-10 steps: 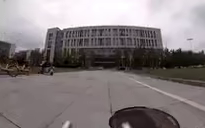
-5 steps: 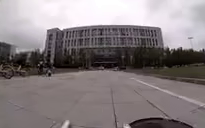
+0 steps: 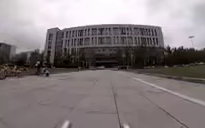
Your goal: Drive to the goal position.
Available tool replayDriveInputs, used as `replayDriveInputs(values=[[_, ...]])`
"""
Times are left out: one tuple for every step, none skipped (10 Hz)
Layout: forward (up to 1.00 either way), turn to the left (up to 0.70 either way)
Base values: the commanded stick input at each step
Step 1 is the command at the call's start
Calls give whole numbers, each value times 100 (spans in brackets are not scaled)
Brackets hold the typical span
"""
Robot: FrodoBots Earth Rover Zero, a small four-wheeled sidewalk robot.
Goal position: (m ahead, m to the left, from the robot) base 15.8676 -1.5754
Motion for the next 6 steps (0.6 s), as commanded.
replayDriveInputs(values=[[85, 0], [85, 0], [85, 0], [85, 0], [85, 0], [85, 0]])
